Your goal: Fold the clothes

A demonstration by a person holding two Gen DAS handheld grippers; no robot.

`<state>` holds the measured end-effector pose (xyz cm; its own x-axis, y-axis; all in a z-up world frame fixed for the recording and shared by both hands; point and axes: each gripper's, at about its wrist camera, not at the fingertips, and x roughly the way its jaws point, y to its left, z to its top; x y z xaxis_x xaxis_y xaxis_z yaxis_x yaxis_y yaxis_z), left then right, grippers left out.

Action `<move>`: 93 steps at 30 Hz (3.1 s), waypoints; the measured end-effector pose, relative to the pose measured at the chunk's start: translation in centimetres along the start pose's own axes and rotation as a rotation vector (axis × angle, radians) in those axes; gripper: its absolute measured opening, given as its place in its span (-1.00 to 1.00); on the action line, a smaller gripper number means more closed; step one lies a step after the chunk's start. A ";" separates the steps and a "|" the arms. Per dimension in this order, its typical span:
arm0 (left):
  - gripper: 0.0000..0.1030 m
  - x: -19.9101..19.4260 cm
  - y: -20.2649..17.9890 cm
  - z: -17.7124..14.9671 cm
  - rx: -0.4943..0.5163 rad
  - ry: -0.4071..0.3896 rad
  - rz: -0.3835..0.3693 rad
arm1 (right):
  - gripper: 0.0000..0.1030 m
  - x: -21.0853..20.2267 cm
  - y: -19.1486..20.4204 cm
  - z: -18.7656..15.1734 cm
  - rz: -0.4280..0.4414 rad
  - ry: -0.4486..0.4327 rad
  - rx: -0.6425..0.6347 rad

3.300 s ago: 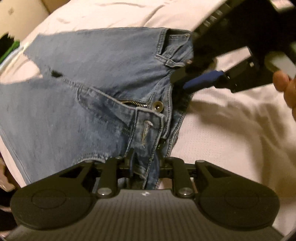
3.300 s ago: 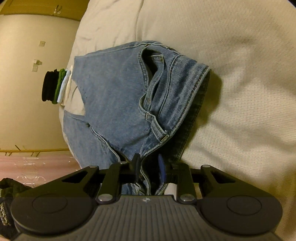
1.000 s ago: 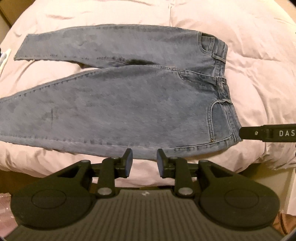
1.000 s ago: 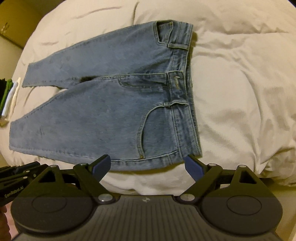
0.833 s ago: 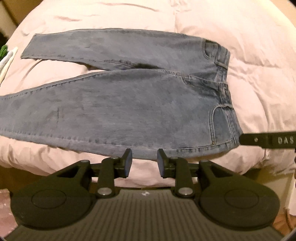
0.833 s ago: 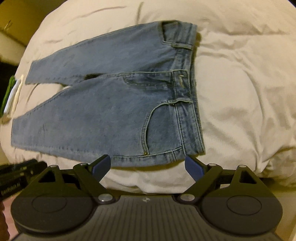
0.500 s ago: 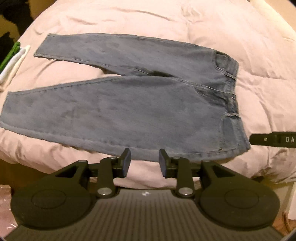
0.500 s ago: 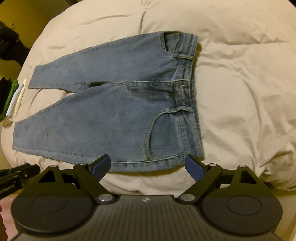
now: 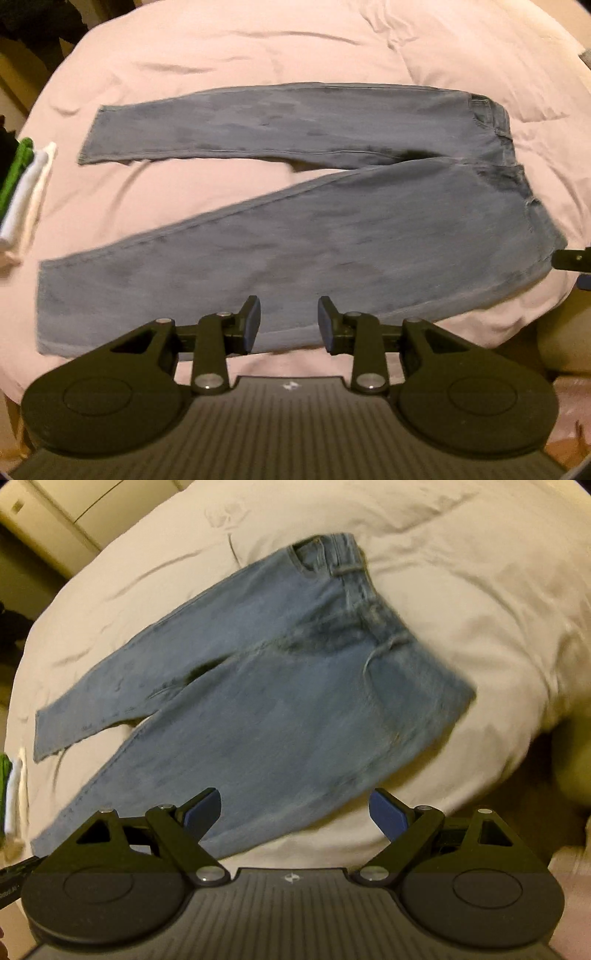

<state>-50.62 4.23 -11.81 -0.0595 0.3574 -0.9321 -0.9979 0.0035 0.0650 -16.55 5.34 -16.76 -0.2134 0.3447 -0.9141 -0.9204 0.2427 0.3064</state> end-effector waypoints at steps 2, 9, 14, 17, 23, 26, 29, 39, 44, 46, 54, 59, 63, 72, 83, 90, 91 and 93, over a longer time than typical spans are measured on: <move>-0.44 -1.1 2.5 -1.0 0.052 -0.012 0.000 | 0.74 -1.2 1.7 -2.6 -0.016 -0.042 0.023; -0.38 -4.3 8.8 -4.5 0.066 -0.047 -0.001 | 0.74 -4.5 6.2 -9.4 -0.038 -0.076 0.041; -0.36 -5.4 11.3 -6.7 0.056 -0.054 0.010 | 0.74 -5.4 8.4 -11.8 -0.039 -0.085 0.006; -0.35 -6.1 12.8 -7.8 0.034 -0.056 0.015 | 0.74 -5.4 9.5 -12.5 -0.045 -0.089 -0.015; -0.34 -7.0 14.7 -9.3 0.011 -0.064 0.021 | 0.74 -5.8 11.5 -13.7 -0.049 -0.101 -0.044; -0.34 -7.1 15.1 -9.6 0.014 -0.064 0.015 | 0.74 -6.1 12.2 -14.2 -0.058 -0.105 -0.060; -0.32 -7.2 15.3 -10.0 0.022 -0.064 0.010 | 0.74 -6.2 12.7 -14.7 -0.058 -0.105 -0.060; -0.27 -6.8 16.5 -10.7 0.023 -0.061 0.017 | 0.74 -6.0 14.4 -15.4 -0.098 -0.106 -0.084; -0.27 -6.5 17.0 -10.8 0.020 -0.054 0.017 | 0.74 -5.8 14.8 -15.1 -0.101 -0.110 -0.099; -0.27 -6.3 17.0 -10.7 0.021 -0.052 0.015 | 0.74 -5.7 14.8 -14.9 -0.100 -0.108 -0.101; -0.22 -5.2 15.9 -9.1 0.042 -0.045 0.004 | 0.74 -5.2 13.8 -13.5 -0.102 -0.102 -0.089; -0.22 -3.9 14.3 -6.9 0.062 -0.058 -0.022 | 0.74 -4.1 12.4 -11.5 -0.091 -0.103 -0.074; -0.22 -2.2 12.7 -4.6 0.062 -0.062 -0.045 | 0.71 -2.7 11.0 -9.0 -0.074 -0.101 -0.075; -0.22 3.1 6.4 3.2 0.054 -0.047 -0.061 | 0.42 2.5 8.0 0.6 -0.044 -0.057 -0.177; -0.26 12.3 -1.2 13.6 0.054 -0.041 -0.080 | 0.37 11.0 6.1 13.6 -0.003 -0.047 -0.394; -0.26 17.7 -3.3 18.2 0.165 -0.029 -0.137 | 0.36 17.1 6.0 19.1 -0.037 0.022 -0.518; -0.26 18.4 -3.5 18.7 0.183 -0.031 -0.143 | 0.35 17.9 6.0 19.7 -0.033 0.034 -0.527; -0.26 19.8 -3.7 20.1 0.216 -0.036 -0.167 | 0.35 19.2 6.1 20.7 -0.018 0.055 -0.540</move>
<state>-47.55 30.03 -23.32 0.1102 0.3682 -0.9232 -0.9647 0.2632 -0.0102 -19.53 32.25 -26.94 -0.1993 0.2932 -0.9350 -0.9584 -0.2572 0.1236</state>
